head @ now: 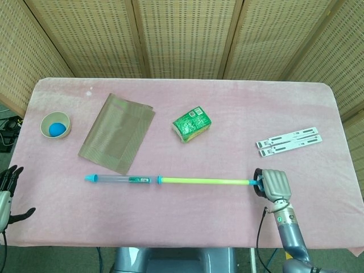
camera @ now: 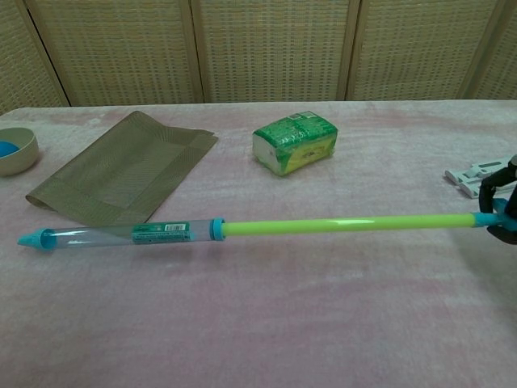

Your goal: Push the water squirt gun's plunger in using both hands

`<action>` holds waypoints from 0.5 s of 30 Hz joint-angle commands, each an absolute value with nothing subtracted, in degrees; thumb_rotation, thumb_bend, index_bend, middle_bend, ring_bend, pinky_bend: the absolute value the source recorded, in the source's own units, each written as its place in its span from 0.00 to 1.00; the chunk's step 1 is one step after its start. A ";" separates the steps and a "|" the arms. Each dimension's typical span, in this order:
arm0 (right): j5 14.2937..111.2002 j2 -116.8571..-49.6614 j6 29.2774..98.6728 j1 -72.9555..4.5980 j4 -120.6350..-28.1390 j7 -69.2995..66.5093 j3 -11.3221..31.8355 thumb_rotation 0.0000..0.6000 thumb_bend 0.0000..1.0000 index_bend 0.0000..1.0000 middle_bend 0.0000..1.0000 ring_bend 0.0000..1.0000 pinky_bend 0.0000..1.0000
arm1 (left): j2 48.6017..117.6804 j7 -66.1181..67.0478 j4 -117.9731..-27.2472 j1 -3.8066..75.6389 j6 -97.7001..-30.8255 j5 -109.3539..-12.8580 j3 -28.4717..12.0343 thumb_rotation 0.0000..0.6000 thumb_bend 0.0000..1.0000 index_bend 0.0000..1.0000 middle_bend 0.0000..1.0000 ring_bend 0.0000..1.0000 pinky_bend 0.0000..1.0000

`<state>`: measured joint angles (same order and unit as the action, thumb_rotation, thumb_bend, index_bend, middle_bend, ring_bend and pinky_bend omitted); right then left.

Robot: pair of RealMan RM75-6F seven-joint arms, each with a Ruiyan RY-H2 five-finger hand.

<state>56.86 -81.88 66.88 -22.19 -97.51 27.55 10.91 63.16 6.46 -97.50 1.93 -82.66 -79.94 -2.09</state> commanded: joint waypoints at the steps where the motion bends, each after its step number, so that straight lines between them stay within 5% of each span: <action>1: 54.32 -79.76 66.32 -24.01 -100.16 29.35 13.04 1.00 0.62 0.82 1.00 0.98 0.61 | 61.92 7.61 -99.19 3.39 -81.80 -79.09 -3.64 1.00 0.00 0.00 0.00 0.00 0.00; 6: 50.68 -77.21 64.88 -26.19 -102.11 30.70 15.25 1.00 0.62 0.82 1.00 0.98 0.61 | 59.93 10.03 -102.88 6.47 -78.75 -76.09 -6.33 1.00 0.03 0.02 0.03 0.03 0.02; 11: 47.27 -74.62 63.59 -28.28 -102.95 31.22 17.02 1.00 0.62 0.82 1.00 0.98 0.61 | 60.14 12.45 -106.02 10.10 -76.49 -70.90 -10.27 1.00 0.10 0.18 0.50 0.46 0.39; 15: 45.47 -73.51 63.14 -29.60 -102.93 31.24 17.63 1.00 0.62 0.82 1.00 0.98 0.62 | 59.86 14.07 -107.59 13.14 -73.02 -66.54 -12.26 1.00 0.13 0.28 0.76 0.69 0.60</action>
<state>45.75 -73.69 63.32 -29.35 -102.88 31.19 17.42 60.02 13.05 -106.53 11.61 -74.66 -68.31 -11.06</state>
